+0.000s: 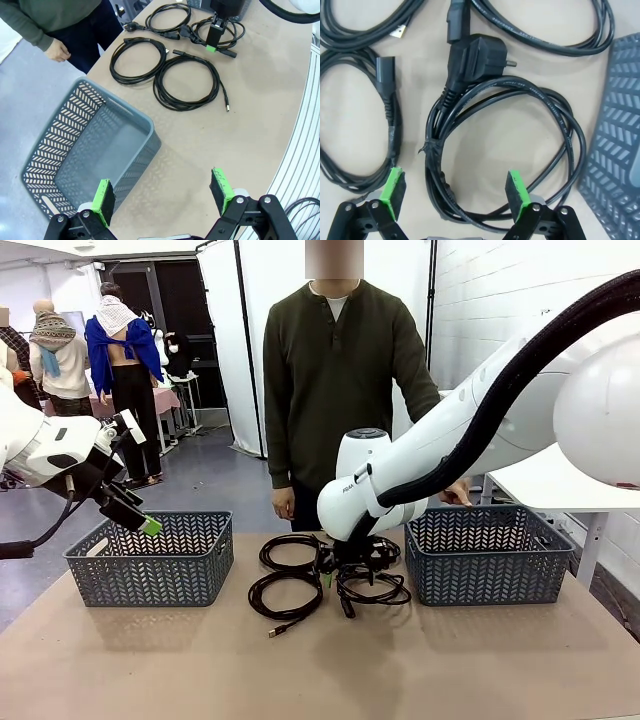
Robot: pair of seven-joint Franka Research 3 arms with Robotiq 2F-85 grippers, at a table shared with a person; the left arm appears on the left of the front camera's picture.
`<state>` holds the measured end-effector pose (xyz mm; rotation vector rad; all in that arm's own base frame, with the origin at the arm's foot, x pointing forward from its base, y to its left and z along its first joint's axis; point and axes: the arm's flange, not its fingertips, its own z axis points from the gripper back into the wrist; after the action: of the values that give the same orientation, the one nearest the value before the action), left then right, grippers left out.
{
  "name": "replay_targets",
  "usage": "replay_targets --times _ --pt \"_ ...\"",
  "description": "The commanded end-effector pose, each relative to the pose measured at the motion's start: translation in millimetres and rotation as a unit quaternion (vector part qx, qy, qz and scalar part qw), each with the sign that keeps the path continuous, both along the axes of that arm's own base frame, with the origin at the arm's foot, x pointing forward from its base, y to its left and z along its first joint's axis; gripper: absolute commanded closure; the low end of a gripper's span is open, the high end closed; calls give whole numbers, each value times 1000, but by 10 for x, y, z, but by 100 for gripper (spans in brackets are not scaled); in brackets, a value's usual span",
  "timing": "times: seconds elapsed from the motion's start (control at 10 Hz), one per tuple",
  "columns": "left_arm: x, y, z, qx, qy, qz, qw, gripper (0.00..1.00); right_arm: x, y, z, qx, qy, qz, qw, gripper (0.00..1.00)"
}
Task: Organize the cables according to human instructions.
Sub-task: Pick up a bundle of cables and place it in the basket indicated by the human.
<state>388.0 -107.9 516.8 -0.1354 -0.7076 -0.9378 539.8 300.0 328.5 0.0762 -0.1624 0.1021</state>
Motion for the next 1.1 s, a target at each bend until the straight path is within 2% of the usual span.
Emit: replay_targets --times 0.0,0.9,1.0 --pt "12 21 -15 -3 0 -5 1000 0 78 114 2 -26 -8 -17 999 0" --pt "12 21 -15 -3 0 -5 1000 0 144 158 -174 -61 1 -26 998 0" --pt "12 21 -15 -3 0 -5 1000 0 147 183 -188 -64 2 -27 998 14"
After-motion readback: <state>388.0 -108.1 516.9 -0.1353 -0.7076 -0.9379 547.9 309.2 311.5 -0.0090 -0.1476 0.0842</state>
